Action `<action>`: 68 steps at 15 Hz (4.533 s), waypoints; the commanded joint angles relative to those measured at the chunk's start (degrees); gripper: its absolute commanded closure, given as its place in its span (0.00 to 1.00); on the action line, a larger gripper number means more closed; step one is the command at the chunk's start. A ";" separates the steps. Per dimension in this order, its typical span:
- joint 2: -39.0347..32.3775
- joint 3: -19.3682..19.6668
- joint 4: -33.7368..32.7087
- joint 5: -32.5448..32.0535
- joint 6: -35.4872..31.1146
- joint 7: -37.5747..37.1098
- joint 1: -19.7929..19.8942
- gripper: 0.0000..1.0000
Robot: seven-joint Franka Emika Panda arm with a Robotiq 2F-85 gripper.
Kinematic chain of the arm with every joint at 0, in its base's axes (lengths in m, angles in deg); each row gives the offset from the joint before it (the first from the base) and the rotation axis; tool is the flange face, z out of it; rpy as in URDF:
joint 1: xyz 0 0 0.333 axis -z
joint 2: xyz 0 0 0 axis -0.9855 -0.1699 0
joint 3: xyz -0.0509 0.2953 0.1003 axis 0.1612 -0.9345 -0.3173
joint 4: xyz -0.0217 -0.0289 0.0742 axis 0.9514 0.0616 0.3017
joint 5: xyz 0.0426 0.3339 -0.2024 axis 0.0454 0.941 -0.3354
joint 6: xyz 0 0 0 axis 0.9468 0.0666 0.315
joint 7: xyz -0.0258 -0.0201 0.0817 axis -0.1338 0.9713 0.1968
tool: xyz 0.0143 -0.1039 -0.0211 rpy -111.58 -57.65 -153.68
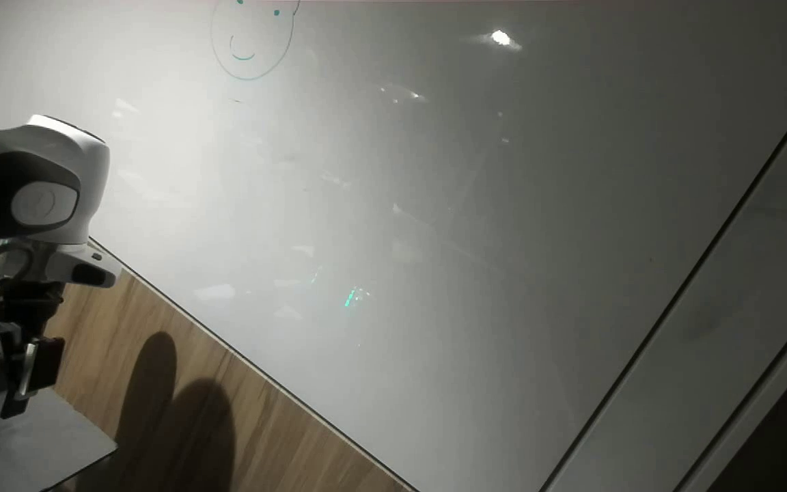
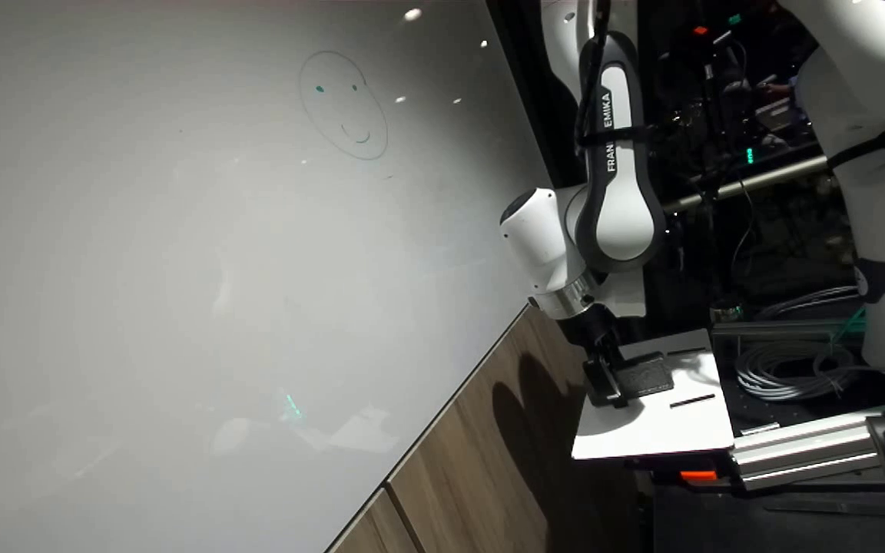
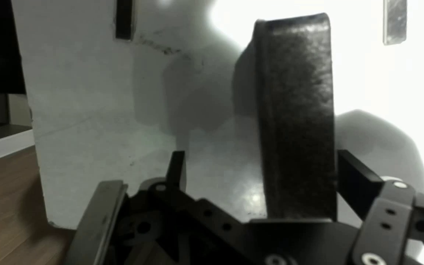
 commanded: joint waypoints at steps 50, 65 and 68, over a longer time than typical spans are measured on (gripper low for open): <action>9.03 -3.84 -0.93 -10.90 13.46 -6.29 5.68 0.00; 4.97 -5.55 -2.42 -3.60 12.92 2.97 2.59 0.00; 6.20 -6.23 -3.80 3.23 14.50 10.21 2.61 0.00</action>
